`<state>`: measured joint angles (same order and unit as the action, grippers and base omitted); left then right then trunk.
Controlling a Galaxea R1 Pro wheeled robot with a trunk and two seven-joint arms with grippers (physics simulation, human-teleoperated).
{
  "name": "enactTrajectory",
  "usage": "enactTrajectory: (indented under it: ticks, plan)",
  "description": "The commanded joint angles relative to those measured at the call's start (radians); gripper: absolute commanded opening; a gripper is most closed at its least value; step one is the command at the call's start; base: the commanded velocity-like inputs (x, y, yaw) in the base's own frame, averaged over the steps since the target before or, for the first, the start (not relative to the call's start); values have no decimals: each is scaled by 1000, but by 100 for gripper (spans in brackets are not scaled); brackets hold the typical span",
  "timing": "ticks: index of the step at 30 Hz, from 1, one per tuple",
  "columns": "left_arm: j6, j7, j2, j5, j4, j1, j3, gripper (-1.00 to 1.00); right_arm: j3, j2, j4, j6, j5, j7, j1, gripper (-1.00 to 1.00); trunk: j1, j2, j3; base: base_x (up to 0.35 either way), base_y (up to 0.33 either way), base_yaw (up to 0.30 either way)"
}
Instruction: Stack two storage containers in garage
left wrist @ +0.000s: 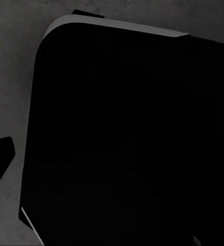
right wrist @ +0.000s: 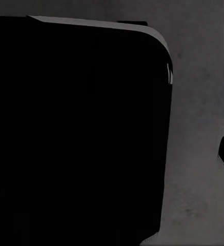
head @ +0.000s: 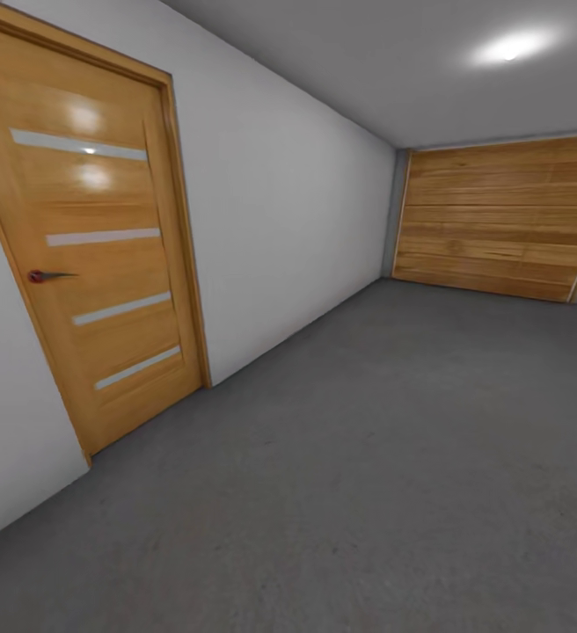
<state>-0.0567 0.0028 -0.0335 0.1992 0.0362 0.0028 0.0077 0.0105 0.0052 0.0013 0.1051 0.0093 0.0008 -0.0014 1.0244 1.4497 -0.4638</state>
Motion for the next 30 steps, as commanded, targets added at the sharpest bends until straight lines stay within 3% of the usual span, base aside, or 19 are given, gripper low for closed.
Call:
enactTrajectory:
  ticks: [1, 30]
  plan:
    - [-2, 0, 0, 6, 1, 0, 0, 100, 1, 0, 0, 3, 0, 0, 0, 100, 1, 0, -1, 323, 0, 0]
    - [-4, 0, 0, 5, 1, 0, 0, 100, -7, 10, 0, 15, -5, -1, 0, 100, 1, 0, -1, 323, 0, 0]
